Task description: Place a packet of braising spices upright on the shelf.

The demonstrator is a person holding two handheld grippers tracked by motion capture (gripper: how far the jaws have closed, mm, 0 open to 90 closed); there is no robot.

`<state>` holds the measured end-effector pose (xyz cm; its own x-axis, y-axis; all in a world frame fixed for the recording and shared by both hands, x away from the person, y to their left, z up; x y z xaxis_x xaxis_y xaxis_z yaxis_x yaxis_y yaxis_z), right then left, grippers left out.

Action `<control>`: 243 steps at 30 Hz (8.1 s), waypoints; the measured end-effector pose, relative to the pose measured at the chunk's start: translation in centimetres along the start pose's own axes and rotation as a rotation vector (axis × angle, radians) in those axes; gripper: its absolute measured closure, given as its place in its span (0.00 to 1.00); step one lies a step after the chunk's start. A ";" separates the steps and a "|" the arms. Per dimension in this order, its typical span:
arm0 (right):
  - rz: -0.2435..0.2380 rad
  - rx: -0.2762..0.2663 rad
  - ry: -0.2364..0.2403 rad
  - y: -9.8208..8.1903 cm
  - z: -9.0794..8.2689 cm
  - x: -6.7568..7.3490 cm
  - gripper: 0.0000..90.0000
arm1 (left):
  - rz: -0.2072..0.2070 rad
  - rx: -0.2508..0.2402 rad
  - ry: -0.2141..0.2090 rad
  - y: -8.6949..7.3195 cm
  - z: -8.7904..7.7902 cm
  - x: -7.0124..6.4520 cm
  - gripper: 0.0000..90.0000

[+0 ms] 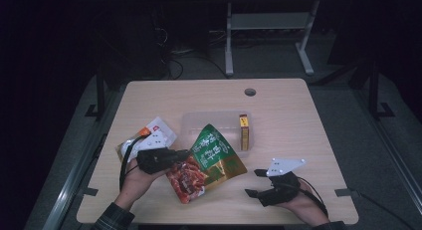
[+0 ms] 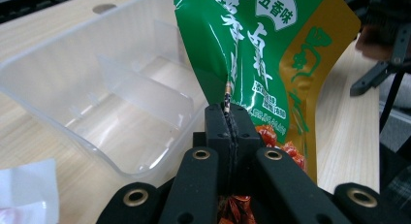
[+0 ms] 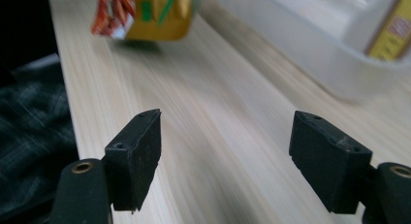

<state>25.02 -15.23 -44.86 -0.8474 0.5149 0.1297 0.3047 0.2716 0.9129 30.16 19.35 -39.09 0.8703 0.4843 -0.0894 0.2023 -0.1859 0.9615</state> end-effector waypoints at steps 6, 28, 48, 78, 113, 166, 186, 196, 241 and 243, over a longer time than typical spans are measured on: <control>0.017 -0.065 0.049 1.4 1.9 0.5 0.31 | -0.005 -0.031 0.014 0.5 -0.4 0.1 0.99; 0.125 -0.285 0.139 4.7 6.8 0.4 0.87 | -0.028 -0.080 0.026 0.5 -0.9 0.1 0.99; 0.133 -0.217 0.187 5.7 6.0 -0.2 0.99 | -0.050 -0.068 0.008 -0.6 -0.8 -0.7 0.98; -0.013 -0.217 0.258 9.7 3.9 0.2 1.00 | -0.043 0.032 0.055 -3.4 -2.8 -0.2 0.25; 0.001 -0.339 0.001 15.3 1.9 -5.4 1.00 | -0.047 0.085 0.066 -5.4 -3.3 -0.4 0.21; 0.059 -0.204 -0.223 12.2 3.5 -7.0 0.99 | 0.009 0.175 0.034 -6.2 -2.5 -0.8 0.21; 0.066 -0.194 -0.188 11.9 4.2 -7.1 0.81 | 0.030 0.209 0.025 -6.4 -2.2 -1.0 0.22; 0.021 -0.161 -0.188 11.8 4.2 -6.6 0.48 | 0.048 0.212 0.024 -6.5 -2.2 -1.0 0.23; -0.015 0.002 -0.183 1.2 -0.7 -3.3 0.32 | 0.070 0.248 0.014 -6.9 -2.0 -1.0 0.23; -0.016 0.016 -0.185 0.9 -0.8 -3.2 0.32 | 0.072 0.249 0.016 -6.9 -2.1 -0.9 0.23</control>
<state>27.65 -17.24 -44.17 -0.7579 0.6511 0.0407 0.3005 0.2931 0.9076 27.02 21.96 -45.07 0.8795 0.4756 -0.0173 0.2463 -0.4236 0.8717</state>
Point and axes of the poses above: each handheld gripper's, and its own axes: z roughly forward along the jaws, y roughly out of its top, x roughly to its left, the point moved 2 cm from there along z, roughly forward along the jaws, and after that the axes turned 15 degrees about -x, right-handed, at the moved point
